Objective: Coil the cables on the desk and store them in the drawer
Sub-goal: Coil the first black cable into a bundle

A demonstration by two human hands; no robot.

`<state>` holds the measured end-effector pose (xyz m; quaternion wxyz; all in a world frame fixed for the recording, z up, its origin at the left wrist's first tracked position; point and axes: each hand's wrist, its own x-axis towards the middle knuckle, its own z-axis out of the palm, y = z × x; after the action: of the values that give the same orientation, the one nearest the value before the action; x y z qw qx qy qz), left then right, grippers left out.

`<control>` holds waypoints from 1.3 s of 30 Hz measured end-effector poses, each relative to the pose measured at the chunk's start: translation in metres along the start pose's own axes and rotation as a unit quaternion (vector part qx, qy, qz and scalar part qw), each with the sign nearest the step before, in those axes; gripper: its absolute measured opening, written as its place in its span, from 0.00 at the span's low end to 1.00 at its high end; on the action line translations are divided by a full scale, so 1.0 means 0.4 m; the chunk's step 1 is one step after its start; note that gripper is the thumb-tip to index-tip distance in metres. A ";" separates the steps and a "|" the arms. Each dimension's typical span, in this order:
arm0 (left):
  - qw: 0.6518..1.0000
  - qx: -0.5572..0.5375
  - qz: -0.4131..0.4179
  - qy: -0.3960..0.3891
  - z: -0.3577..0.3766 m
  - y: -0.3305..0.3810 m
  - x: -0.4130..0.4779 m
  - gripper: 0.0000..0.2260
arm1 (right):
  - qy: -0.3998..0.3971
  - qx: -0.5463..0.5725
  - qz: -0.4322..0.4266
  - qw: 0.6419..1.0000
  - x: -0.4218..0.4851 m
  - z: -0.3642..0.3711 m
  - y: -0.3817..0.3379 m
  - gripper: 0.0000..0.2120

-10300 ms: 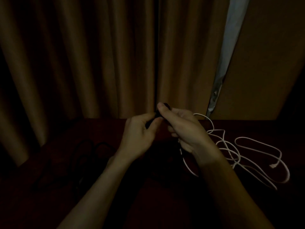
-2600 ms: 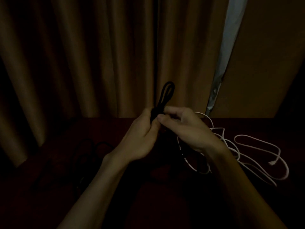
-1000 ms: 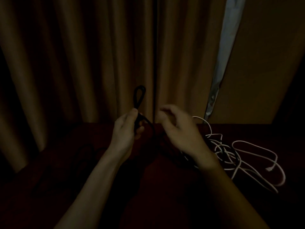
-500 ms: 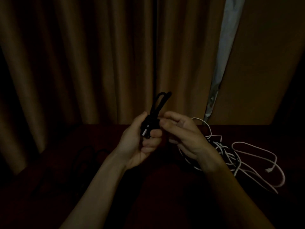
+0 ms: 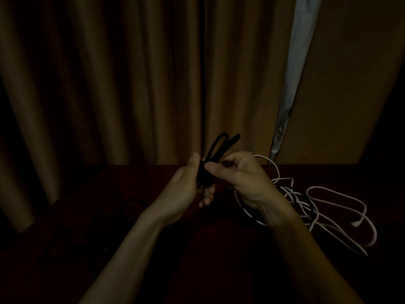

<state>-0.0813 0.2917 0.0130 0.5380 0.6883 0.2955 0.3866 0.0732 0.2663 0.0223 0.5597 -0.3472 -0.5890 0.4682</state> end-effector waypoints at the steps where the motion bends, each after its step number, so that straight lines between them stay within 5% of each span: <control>1: 1.000 -0.006 0.012 0.014 0.002 0.000 0.002 0.29 | 0.010 0.005 -0.003 1.000 0.001 0.003 0.000 0.09; 8: 0.994 -0.001 0.107 0.025 -0.013 -0.007 0.006 0.19 | 0.074 -0.003 -0.018 0.997 0.006 0.024 -0.024 0.06; 12: 0.972 0.113 0.139 0.155 -0.040 -0.018 0.013 0.14 | 0.084 -0.095 0.007 0.992 0.004 0.028 -0.032 0.10; 16: 0.945 0.196 0.122 0.232 -0.039 -0.031 0.015 0.12 | 0.084 -0.073 0.023 0.994 0.005 0.047 -0.021 0.15; 20: 0.981 -0.064 0.066 0.170 -0.022 0.001 0.016 0.17 | 0.102 -0.037 0.008 0.994 0.010 0.056 -0.014 0.10; 23: 0.958 -0.279 0.005 0.071 -0.013 0.032 0.004 0.19 | 0.062 -0.016 0.018 0.998 0.008 0.044 -0.009 0.15; 26: 0.933 -0.359 -0.018 -0.021 -0.006 0.043 -0.002 0.18 | 0.013 0.003 0.015 1.000 0.003 0.032 -0.009 0.13; 33: 0.940 -0.329 -0.045 -0.076 -0.017 0.042 -0.009 0.21 | -0.079 0.011 0.033 0.996 -0.009 0.012 -0.016 0.12; 39: 0.996 -0.078 -0.035 -0.006 -0.019 0.049 -0.023 0.25 | -0.070 0.028 0.008 0.997 -0.018 0.011 -0.016 0.15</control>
<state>-0.0928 0.2833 0.0312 0.6050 0.6359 0.2849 0.3853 0.0706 0.2567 0.0262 0.5227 -0.3024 -0.6107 0.5122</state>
